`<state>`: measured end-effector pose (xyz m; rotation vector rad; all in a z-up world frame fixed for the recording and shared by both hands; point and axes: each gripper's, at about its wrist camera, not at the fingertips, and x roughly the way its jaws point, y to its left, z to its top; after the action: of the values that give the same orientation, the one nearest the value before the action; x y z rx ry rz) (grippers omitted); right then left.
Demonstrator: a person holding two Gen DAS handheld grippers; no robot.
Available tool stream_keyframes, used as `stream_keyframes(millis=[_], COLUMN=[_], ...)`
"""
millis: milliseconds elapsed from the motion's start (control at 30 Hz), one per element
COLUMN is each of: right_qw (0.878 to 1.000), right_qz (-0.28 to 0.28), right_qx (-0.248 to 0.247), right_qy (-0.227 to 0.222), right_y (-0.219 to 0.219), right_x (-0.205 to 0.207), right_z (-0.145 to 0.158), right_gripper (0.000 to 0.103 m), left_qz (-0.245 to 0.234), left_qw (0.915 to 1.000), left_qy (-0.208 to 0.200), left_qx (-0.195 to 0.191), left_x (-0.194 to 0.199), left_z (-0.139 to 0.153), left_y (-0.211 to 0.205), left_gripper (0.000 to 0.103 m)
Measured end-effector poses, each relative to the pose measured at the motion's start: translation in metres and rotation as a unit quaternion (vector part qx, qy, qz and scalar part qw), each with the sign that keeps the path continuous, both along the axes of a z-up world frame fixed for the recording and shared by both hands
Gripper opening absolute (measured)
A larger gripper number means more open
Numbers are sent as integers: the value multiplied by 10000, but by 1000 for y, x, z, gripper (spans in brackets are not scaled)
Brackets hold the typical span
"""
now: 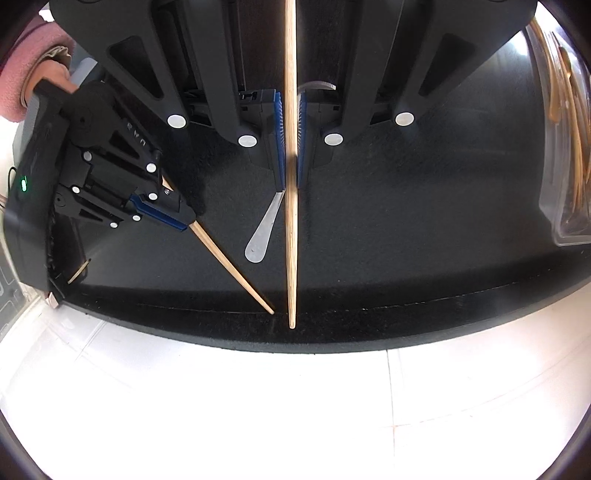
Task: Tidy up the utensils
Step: 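Close the left tool on a chopstick while the right tool grasps another chopstick, then carry both held chopsticks over the clear tray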
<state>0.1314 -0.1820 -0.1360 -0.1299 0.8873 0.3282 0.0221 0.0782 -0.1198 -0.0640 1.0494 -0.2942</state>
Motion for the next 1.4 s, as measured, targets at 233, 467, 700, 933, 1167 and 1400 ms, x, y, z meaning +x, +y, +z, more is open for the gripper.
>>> stream_keyframes(millis=[233, 467, 700, 933, 1167, 1400], right_qw=[9791, 9140, 8863, 9515, 9624, 9694], right_qz=[-754, -1025, -1084, -192, -165, -267], right_qx=[1720, 3662, 4243, 3001, 2614, 2309], right_qy=[775, 1412, 1507, 647, 723, 785], right_y=[-32, -26, 33, 163, 249, 295], right_x=[-18, -36, -51, -81, -94, -110], right_z=[17, 35, 61, 123, 127, 122], right_gripper=[7, 7, 7, 7, 7, 7], left_qz=[255, 280, 429, 787, 806, 706], left_qw=[9995, 9995, 9983, 9885, 9810, 9709], left_qy=[-140, -106, -374, -1010, -1376, -1770], left_qx=[133, 24, 125, 804, 1104, 1447], left_x=[-19, -32, -49, -82, -110, -127], left_z=[22, 35, 63, 90, 93, 103], left_y=[18, 50, 122, 205, 276, 316], left_gripper=[5, 5, 5, 5, 5, 5])
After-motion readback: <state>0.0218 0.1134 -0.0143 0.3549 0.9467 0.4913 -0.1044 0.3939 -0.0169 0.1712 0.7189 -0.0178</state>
